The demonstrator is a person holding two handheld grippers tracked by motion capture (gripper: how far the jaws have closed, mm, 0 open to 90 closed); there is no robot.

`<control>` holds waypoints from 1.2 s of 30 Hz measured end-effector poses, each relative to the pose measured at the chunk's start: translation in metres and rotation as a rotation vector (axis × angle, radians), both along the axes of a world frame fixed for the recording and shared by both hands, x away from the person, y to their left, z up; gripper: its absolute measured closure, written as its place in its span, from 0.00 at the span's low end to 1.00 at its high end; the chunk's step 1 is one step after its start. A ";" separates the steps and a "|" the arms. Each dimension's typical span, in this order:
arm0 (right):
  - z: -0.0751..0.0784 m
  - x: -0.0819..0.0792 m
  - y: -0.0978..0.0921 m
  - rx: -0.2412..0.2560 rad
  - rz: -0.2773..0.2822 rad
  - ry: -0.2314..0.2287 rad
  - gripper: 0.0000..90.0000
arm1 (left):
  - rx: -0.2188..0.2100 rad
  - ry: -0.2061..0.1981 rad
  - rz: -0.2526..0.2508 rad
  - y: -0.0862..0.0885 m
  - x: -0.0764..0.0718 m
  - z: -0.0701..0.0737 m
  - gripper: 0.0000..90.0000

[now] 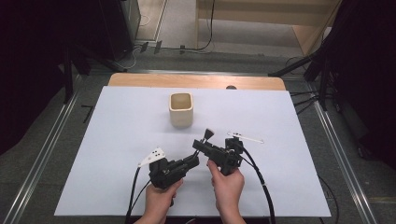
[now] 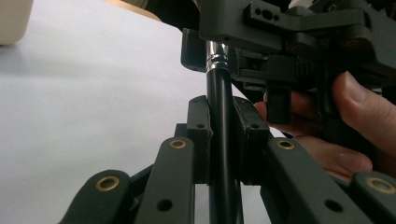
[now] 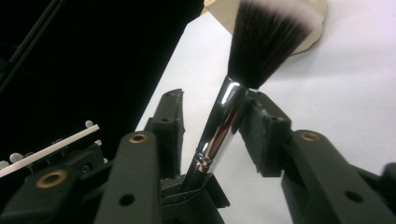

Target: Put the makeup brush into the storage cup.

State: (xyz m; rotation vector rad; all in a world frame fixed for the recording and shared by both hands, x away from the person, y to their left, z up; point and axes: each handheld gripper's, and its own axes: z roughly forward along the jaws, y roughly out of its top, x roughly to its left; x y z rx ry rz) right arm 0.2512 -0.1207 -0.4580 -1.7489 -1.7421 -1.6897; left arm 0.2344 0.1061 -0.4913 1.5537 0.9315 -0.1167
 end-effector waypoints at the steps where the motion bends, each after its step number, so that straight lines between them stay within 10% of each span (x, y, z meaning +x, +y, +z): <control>1: 0.000 0.000 0.000 -0.001 0.000 0.003 0.72 | 0.000 -0.002 0.000 0.000 0.000 0.000 0.88; 28: -0.004 0.001 -0.008 0.094 0.015 0.068 0.86 | 0.008 0.009 -0.032 -0.002 0.001 -0.002 0.87; 36: -0.004 0.002 -0.010 0.115 0.021 0.073 0.87 | 0.044 -0.002 -0.077 -0.009 0.001 0.000 0.65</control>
